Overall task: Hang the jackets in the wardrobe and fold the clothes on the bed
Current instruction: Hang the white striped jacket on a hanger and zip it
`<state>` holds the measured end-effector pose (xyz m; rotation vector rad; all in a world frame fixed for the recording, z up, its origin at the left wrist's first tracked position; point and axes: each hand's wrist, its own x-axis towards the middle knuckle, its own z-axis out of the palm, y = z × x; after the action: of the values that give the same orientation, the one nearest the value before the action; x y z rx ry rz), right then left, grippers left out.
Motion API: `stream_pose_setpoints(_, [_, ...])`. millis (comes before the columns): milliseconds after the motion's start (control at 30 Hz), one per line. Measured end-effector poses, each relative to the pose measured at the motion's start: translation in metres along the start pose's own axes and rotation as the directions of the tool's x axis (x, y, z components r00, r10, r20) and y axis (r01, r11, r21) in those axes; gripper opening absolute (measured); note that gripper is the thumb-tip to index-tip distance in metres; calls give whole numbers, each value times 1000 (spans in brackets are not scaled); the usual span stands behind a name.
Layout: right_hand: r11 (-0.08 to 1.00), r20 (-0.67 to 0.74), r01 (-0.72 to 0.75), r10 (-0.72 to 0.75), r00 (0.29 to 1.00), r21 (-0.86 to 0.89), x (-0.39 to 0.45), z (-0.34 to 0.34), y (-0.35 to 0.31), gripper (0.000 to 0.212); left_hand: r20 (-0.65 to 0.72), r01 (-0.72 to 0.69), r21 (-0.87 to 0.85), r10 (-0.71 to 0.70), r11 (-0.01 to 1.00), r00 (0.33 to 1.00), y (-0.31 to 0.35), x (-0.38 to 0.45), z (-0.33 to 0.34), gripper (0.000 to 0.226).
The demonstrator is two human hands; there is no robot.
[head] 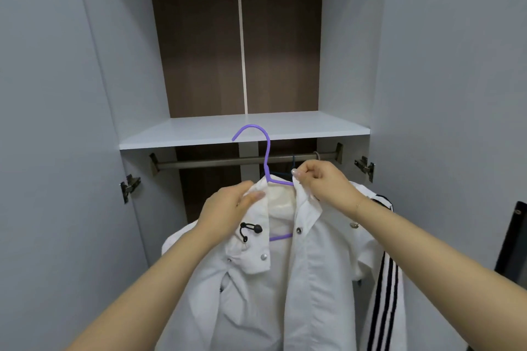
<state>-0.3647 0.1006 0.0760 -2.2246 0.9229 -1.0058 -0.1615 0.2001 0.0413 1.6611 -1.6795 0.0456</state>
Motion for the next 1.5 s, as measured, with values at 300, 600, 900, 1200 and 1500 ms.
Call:
stream_pose_setpoints(300, [974,34,214,-217,976,75,29,-10,-27,12,-207,-46,54,57,997,977,-7,43,-45,40])
stream_pose_setpoints(600, [907,-324,409,-417,849,-95,169,-27,-54,14,-318,-183,55,191,982,928,-17,186,-107,38])
stream_pose_setpoints(900, [754,-466,539,-656,593,-376,360,-75,-67,17,-420,-285,139,317,948,850,-27,382,-145,36])
stream_pose_setpoints(1200, [773,-385,440,-618,685,-457,551,-50,16,23,-379,-132,245,220,961,899,-116,554,-91,39])
stream_pose_setpoints(1500, [893,-168,270,-347,923,-359,641,61,143,20,-186,62,222,-20,973,982,-271,611,20,38])
